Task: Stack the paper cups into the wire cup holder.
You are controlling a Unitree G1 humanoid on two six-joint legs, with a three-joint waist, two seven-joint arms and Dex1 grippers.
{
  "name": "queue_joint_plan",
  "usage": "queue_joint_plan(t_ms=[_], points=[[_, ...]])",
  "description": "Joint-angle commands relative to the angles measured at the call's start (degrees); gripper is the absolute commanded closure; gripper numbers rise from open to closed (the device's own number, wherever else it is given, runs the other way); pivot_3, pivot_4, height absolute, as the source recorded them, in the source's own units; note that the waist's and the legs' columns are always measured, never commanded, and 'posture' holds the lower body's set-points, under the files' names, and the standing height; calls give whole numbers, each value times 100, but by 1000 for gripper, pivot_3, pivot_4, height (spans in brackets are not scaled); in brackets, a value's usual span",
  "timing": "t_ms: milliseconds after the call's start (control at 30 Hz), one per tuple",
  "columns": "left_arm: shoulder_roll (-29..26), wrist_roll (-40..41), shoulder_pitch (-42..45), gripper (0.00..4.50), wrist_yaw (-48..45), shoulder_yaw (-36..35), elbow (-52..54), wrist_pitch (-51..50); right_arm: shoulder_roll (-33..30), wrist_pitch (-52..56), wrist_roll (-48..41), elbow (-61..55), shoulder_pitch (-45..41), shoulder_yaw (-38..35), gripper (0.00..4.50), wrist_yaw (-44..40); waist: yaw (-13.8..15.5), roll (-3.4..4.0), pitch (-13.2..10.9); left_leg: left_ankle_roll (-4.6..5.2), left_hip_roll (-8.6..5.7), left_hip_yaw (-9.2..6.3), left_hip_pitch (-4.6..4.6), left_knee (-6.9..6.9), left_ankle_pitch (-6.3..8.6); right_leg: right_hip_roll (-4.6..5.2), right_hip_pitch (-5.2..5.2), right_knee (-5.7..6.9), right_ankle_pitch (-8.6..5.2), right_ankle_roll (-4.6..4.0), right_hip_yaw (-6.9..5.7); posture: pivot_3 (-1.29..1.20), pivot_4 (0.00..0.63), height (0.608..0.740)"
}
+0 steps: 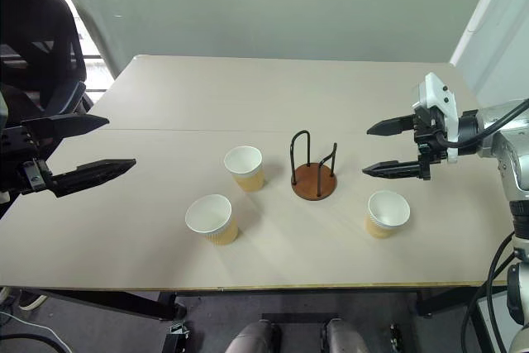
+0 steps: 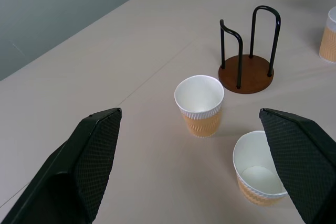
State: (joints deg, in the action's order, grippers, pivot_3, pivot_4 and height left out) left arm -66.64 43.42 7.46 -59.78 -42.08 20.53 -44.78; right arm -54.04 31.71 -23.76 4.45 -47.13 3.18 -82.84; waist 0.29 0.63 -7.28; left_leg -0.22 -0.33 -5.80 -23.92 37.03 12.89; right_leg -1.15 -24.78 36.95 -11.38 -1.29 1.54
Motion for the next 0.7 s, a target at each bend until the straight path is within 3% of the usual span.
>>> queue_joint_plan(t_ms=[33,467,700], points=[[-56,8,77,11,25,-119,70,79,-88,-75,-46,-123,-37,-167,0,-8,0,0,0,0,0,0,0,0,0,0,0,0,0,0,0,0,150,740],[-80,-82,176,11,93,-159,-22,192,38,733,-398,-806,592,-135,0,284,2,-2,1,0,0,1,0,1,0,0,1,0,1,2,0,0,150,740],[13,-21,189,11,176,-45,108,195,297,1574,-360,-1504,797,220,0,1012,-2,-4,2,0,2,2,3,3,-4,-3,4,0,1,2,1,0,150,740]])
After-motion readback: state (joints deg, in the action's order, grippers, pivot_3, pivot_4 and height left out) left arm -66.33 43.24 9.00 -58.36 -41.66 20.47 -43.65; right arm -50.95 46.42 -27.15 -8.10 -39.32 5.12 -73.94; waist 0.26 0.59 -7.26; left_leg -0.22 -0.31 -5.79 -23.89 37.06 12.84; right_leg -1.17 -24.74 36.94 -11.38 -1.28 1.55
